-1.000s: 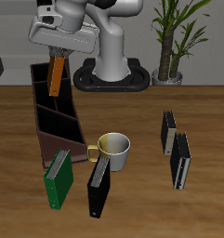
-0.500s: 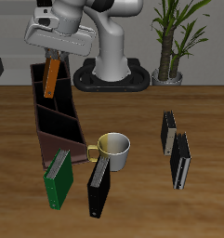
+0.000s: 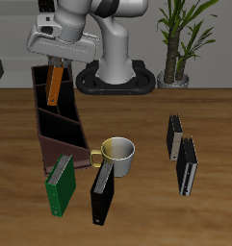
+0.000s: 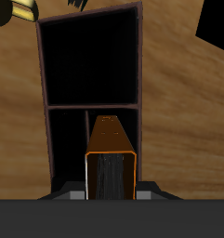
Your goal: Place the orange book into the right desk caddy's back compartment
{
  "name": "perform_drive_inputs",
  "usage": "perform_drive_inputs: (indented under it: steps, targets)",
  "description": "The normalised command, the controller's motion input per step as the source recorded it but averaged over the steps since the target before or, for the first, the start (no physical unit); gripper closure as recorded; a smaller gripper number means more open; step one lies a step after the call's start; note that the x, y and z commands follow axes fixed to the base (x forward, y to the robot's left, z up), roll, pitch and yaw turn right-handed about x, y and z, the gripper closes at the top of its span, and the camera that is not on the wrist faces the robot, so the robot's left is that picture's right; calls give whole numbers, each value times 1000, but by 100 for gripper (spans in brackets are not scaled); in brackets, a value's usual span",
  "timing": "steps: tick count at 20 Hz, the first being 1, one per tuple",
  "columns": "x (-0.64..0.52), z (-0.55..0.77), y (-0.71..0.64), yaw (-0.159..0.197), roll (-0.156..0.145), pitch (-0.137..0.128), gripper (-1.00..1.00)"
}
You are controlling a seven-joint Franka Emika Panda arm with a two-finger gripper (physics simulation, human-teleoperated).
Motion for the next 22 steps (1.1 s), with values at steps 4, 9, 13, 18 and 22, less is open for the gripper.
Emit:
perform_drive_inputs:
  steps: [4, 9, 13, 18, 22]
  targets:
    - [47, -76, -52, -4, -8, 8, 100]
    - [26, -46, -107, -10, -20, 1, 100]
    - [14, -109, -86, -17, -13, 11, 100]
    - [5, -164, 13, -2, 11, 14, 100]
    - [128, -174, -60, -1, -12, 22, 100]
